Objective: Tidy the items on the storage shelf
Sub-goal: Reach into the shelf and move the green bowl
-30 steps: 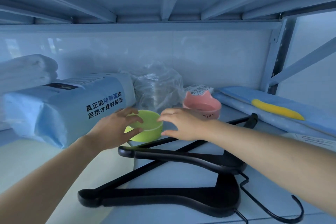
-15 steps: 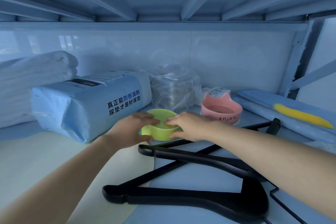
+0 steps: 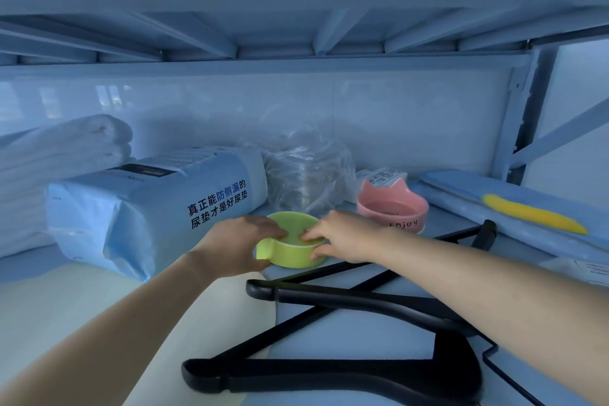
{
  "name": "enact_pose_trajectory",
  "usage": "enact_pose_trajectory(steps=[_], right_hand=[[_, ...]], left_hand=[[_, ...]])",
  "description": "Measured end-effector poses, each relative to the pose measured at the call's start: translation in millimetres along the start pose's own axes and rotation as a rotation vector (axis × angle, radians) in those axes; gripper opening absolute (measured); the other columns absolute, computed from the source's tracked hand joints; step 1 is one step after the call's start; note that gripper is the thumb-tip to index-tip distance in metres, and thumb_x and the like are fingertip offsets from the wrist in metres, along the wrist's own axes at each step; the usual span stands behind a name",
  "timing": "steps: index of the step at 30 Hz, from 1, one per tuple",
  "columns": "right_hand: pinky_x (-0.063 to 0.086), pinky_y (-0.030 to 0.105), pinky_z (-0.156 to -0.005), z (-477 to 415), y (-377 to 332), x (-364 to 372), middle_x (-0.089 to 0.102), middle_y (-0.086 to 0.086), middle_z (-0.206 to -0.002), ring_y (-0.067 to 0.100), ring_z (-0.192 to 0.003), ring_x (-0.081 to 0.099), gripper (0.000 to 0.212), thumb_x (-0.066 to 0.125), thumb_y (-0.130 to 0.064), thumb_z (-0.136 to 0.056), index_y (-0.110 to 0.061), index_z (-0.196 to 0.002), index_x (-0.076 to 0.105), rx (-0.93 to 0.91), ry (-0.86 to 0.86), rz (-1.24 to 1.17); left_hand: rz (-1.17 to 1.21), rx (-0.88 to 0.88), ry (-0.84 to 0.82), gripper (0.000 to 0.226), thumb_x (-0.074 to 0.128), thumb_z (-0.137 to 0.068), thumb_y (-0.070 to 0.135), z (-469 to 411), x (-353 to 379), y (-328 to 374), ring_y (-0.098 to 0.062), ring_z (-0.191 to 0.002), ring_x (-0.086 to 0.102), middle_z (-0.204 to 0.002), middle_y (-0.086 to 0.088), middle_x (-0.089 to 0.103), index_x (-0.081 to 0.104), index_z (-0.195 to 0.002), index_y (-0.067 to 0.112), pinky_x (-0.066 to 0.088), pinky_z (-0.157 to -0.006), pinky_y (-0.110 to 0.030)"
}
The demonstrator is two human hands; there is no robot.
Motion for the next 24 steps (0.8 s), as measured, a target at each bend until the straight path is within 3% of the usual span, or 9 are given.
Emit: enact_pose_trajectory(steps=[6,13,18,20,24], right_hand=[[0.047,0.029,-0.076,10,5,-19,0.071,0.002,-0.099,0.018,-0.083,0.062,0.032,0.063,-0.038,-0.087,-0.023,-0.114,0.066,0.005,0.113,-0.027],[0.044,0.039,-0.095,22,24,-27,0.057,0.004,-0.129,0.023,-0.113,0.055,0.051,0.063,-0.037,-0.086,-0.018,-0.131,0.050,0.042,0.232,-0.035],[0.045,0.033,-0.092,24,30,-28,0.051,-0.001,-0.136,0.022,-0.115,0.054,0.062,0.066,-0.041,-0.083,-0.022,-0.137,0.042,0.059,0.306,0.019],[0.044,0.031,-0.089,23,31,-33,0.050,-0.003,-0.137,0.022,-0.116,0.054,0.063,0.065,-0.042,-0.083,-0.023,-0.138,0.040,0.078,0.337,0.051],[0.041,0.036,-0.095,23,28,-46,0.052,-0.001,-0.136,0.023,-0.120,0.052,0.053,0.059,-0.039,-0.089,-0.022,-0.136,0.042,0.088,0.392,0.056]], left_hand=[[0.073,0.024,0.143,0.049,0.069,-0.070,0.034,-7,-21,0,-0.004,-0.107,0.057,-0.117,0.021,0.060,0.059,-0.117,0.040,0.051,-0.082,-0.027],[0.121,-0.017,0.208,0.045,0.072,-0.067,0.041,-19,-32,7,-0.010,-0.091,0.063,-0.100,0.014,0.069,0.064,-0.111,0.036,0.046,-0.072,-0.020],[0.175,-0.103,0.193,0.044,0.069,-0.069,0.045,-23,-32,9,-0.009,-0.085,0.060,-0.094,0.015,0.067,0.062,-0.111,0.037,0.041,-0.065,-0.021],[0.198,-0.139,0.194,0.042,0.063,-0.068,0.051,-23,-34,10,-0.010,-0.084,0.061,-0.091,0.014,0.066,0.062,-0.108,0.038,0.047,-0.068,-0.025],[0.231,-0.180,0.202,0.041,0.052,-0.063,0.057,-22,-39,13,-0.008,-0.082,0.063,-0.084,0.013,0.067,0.064,-0.098,0.039,0.052,-0.071,-0.030]])
Point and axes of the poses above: each hand's wrist, its own z-axis away from the middle knuckle, its own x-axis out of the palm, y = z × x, the point moved 7 cm from there along -z, towards the middle knuckle
